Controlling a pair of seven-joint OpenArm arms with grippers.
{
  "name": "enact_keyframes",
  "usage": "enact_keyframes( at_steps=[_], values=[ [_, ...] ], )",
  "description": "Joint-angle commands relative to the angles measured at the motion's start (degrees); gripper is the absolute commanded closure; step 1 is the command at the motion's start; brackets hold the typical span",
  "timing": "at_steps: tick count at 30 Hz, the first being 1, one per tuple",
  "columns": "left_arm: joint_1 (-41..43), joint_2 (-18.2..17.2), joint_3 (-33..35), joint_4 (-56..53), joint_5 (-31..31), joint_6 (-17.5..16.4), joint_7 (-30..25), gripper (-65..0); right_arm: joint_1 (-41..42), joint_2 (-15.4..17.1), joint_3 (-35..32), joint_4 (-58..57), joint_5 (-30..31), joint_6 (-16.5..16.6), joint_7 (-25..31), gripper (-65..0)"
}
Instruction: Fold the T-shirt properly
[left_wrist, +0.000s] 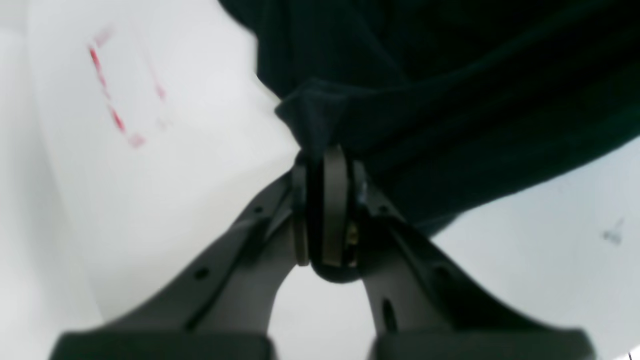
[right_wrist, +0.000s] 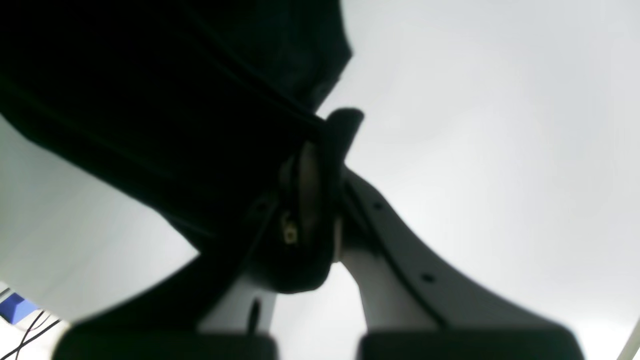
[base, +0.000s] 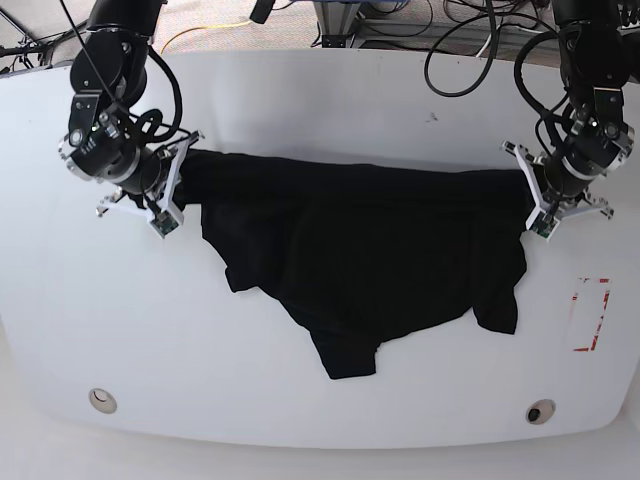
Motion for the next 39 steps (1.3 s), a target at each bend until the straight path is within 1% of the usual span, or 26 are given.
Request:
enact_keyframes(
  at_steps=[1,5,7,10,12,13,14,15,17,18,19,21,22,25,29,31,34,36,39],
  values=[
    [2.8,-1.0,-2.7,0.4,4.3,1.3,1.5,0.0,-2.6,-0.1,1.1,0.8,-3.7,-0.1,-1.5,0.0],
    [5.9,1.3,-3.0,0.2,4.4,1.3,1.3,0.0,-6.4,-2.9,1.4,0.8,-3.7,-0.1,-1.5,0.0],
    [7.6,1.7,-3.1,0.2,4.4,1.3,1.3,0.0,-7.9,-4.4,2.7,0.8,-3.7,-0.1,-1.5,-0.2],
    [9.0,1.9,-3.1,0.2,4.4,1.3,1.2,0.0,-8.9,-7.5,5.5,0.7,-3.6,-0.1,-1.5,-5.4],
    [9.5,1.9,-3.1,0.2,4.4,1.3,1.2,0.0,-9.3,-9.9,8.2,0.6,-3.6,-0.1,-1.5,-15.5],
    [9.9,1.9,-3.1,0.1,4.4,1.3,1.2,0.0,-9.6,-10.5,9.0,0.6,-3.5,-0.1,-1.5,-19.2],
    [10.2,1.9,-3.1,0.1,4.4,1.4,1.2,0.0,-9.9,-11.3,10.3,0.6,-2.9,-0.1,-1.5,-25.2],
    [10.4,1.9,-3.1,0.1,4.4,1.4,1.2,0.0,-10.1,-11.6,11.6,0.6,-1.6,-0.1,-1.5,-29.6],
    [10.4,1.9,-3.1,0.1,4.4,1.4,1.2,0.0,-10.2,-12.1,15.0,0.3,2.2,-0.1,-1.5,-37.9],
    [10.4,1.9,-3.1,0.1,4.4,1.4,1.2,0.0,-10.3,-12.3,17.1,-0.2,5.1,-0.1,-1.5,-42.8],
    [10.4,1.9,-3.1,0.1,4.4,1.4,1.2,0.0,-10.3,-12.6,18.2,-0.6,7.3,-0.1,-1.5,-45.2],
    [10.4,1.8,-3.3,0.1,4.4,1.4,1.2,0.0,-10.1,-12.7,22.4,-2.1,13.7,-0.1,-1.7,-50.4],
    [10.3,1.8,-4.0,0.1,4.4,1.4,1.2,0.0,-9.8,-12.7,23.9,-2.9,16.2,-0.1,-1.7,-51.4],
    [10.2,1.9,-5.5,0.1,4.4,1.4,1.2,0.0,-8.5,-12.6,25.0,-7.0,20.4,-0.1,-1.7,-50.7],
    [10.2,1.9,-6.1,0.1,4.4,1.4,1.1,0.0,-6.1,-11.8,25.1,-15.2,22.7,-0.1,-1.7,-48.8],
    [10.2,1.9,-6.1,0.1,4.4,1.4,1.1,0.0,-4.6,-11.8,25.1,-18.3,23.9,-0.1,-1.7,-46.1],
    [10.2,1.9,-6.1,0.1,4.4,1.4,1.1,0.0,-4.2,-12.4,24.6,-18.8,25.6,-0.1,-1.7,-40.7],
    [10.2,1.9,-6.1,0.1,4.4,1.4,1.1,0.0,-4.2,-13.8,24.5,-18.8,27.7,-0.1,-1.8,-38.0],
    [10.2,1.9,-6.1,0.1,4.4,1.4,1.1,0.0,-5.3,-14.8,24.5,-18.8,29.9,-0.1,-2.6,-38.0]
  ],
)
